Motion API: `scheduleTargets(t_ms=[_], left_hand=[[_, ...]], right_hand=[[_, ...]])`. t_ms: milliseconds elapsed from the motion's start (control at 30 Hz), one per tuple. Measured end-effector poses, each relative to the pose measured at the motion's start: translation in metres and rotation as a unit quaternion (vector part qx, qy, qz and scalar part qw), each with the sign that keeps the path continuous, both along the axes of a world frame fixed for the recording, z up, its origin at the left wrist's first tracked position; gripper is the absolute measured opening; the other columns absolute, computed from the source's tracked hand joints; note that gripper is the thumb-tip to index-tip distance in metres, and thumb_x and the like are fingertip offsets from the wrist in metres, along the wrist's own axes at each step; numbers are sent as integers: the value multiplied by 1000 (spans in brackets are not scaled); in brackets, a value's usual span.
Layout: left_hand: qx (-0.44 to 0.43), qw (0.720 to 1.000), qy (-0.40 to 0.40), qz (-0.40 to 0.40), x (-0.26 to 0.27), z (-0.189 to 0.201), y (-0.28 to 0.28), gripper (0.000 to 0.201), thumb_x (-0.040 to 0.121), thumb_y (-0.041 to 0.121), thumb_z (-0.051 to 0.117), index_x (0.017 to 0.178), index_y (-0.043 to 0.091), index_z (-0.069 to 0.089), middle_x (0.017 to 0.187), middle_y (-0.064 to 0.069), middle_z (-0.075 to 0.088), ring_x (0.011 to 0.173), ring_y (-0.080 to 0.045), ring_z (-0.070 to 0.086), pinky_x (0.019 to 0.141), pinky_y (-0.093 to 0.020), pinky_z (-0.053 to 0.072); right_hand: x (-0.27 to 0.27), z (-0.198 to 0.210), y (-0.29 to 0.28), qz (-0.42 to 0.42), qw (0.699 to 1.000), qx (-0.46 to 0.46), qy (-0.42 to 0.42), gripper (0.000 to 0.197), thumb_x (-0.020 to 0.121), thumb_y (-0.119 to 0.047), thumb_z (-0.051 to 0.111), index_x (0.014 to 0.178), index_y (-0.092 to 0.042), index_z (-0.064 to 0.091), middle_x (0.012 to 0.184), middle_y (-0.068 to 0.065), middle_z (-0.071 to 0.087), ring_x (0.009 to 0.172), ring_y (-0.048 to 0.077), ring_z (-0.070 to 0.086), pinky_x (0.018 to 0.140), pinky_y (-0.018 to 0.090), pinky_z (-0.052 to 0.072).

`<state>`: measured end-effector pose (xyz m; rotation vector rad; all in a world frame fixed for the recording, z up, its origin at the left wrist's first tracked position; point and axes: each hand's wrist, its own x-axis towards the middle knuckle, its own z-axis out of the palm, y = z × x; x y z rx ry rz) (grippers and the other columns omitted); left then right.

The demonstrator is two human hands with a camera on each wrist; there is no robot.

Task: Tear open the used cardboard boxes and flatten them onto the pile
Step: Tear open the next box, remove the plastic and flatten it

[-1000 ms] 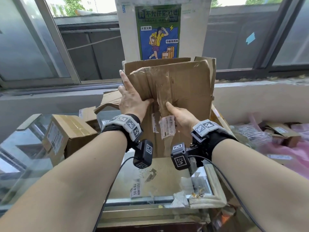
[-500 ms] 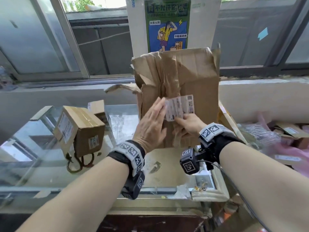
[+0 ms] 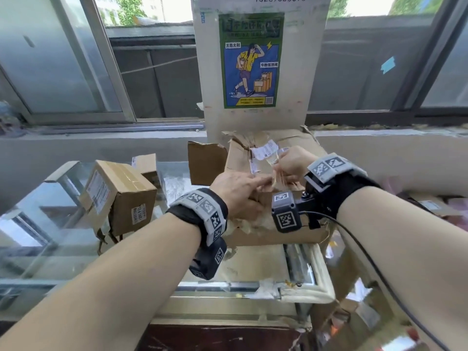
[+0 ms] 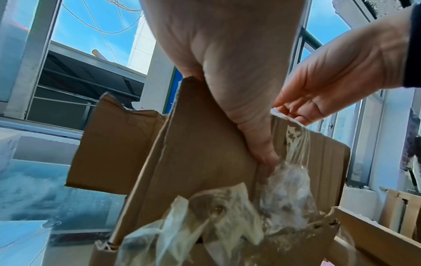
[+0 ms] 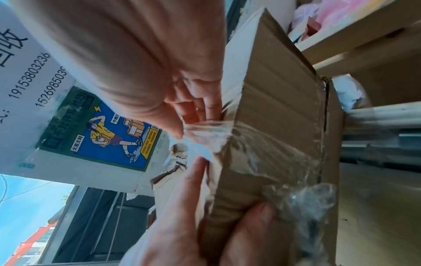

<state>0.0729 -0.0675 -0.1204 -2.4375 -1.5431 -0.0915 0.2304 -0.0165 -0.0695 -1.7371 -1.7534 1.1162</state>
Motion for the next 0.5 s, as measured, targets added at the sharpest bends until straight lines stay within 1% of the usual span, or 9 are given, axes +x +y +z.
scheduleTargets(t_ms=[100, 167, 200, 267, 300, 333, 367, 400, 500], left_hand=[[13, 1000, -20, 1, 4, 2, 1, 56, 84, 61, 55, 133, 36, 42, 117, 5, 63, 107, -20, 60, 87, -34, 47], [1, 1000, -5, 9, 4, 1, 2, 59, 87, 62, 51, 138, 37, 37, 121, 5, 62, 109, -20, 59, 86, -33, 47], [-2, 1000, -2, 13, 5, 3, 1, 61, 88, 62, 47, 141, 37, 34, 124, 5, 61, 110, -20, 59, 85, -33, 46], [0, 1000, 2, 24, 3, 3, 2, 62, 90, 63, 42, 144, 36, 30, 127, 5, 60, 111, -20, 58, 85, -34, 45], [4, 1000, 3, 28, 3, 3, 2, 61, 90, 63, 41, 145, 37, 29, 127, 4, 60, 111, -21, 58, 85, -34, 46], [2, 999, 8, 31, 2, 4, 3, 61, 91, 62, 40, 145, 38, 28, 126, 4, 61, 109, -21, 59, 83, -35, 47], [-5, 999, 11, 33, 3, 5, 2, 59, 91, 61, 39, 145, 40, 28, 125, 3, 62, 108, -22, 59, 82, -35, 47], [-17, 999, 14, 35, 3, 5, 2, 58, 91, 61, 38, 145, 41, 28, 123, 2, 63, 106, -23, 60, 80, -35, 47], [-52, 996, -10, 66, -1, 12, 6, 51, 91, 63, 38, 137, 42, 39, 117, -2, 65, 103, -25, 61, 74, -31, 42]], right_hand=[[0, 2, -2, -12, 1000, 14, 0, 14, 89, -12, 56, 100, -19, 53, 80, 0, 56, 67, 14, 58, 43, 21, 48], [-2, 1, -3, -17, 1000, 13, 3, 8, 90, -13, 53, 96, -18, 54, 81, 1, 56, 68, 14, 59, 45, 22, 49], [-2, 1, -3, -13, 1000, 4, 10, 4, 90, -12, 53, 89, -16, 55, 85, 4, 59, 71, 16, 61, 50, 24, 52], [-3, -1, -2, -14, 1000, -11, 20, 14, 89, -9, 55, 75, -14, 54, 94, 11, 62, 80, 23, 63, 68, 33, 58], [-3, -1, -3, -16, 1000, -14, 22, 17, 88, -8, 56, 73, -14, 53, 97, 13, 62, 84, 25, 64, 76, 37, 58], [-2, -1, -3, -15, 1000, -10, 22, 17, 88, -7, 57, 72, -13, 53, 97, 14, 62, 86, 25, 64, 80, 38, 58], [-2, 0, -4, -15, 1000, -9, 18, 18, 88, -6, 57, 72, -13, 52, 95, 13, 62, 85, 25, 64, 80, 37, 58], [-2, -1, -5, -12, 1000, -6, 12, 17, 88, -6, 56, 73, -13, 52, 91, 12, 61, 83, 23, 63, 75, 33, 58], [-8, 1, -10, 6, 1000, -14, 10, 16, 91, -7, 55, 75, -11, 53, 78, 6, 58, 66, 16, 60, 54, 21, 52]])
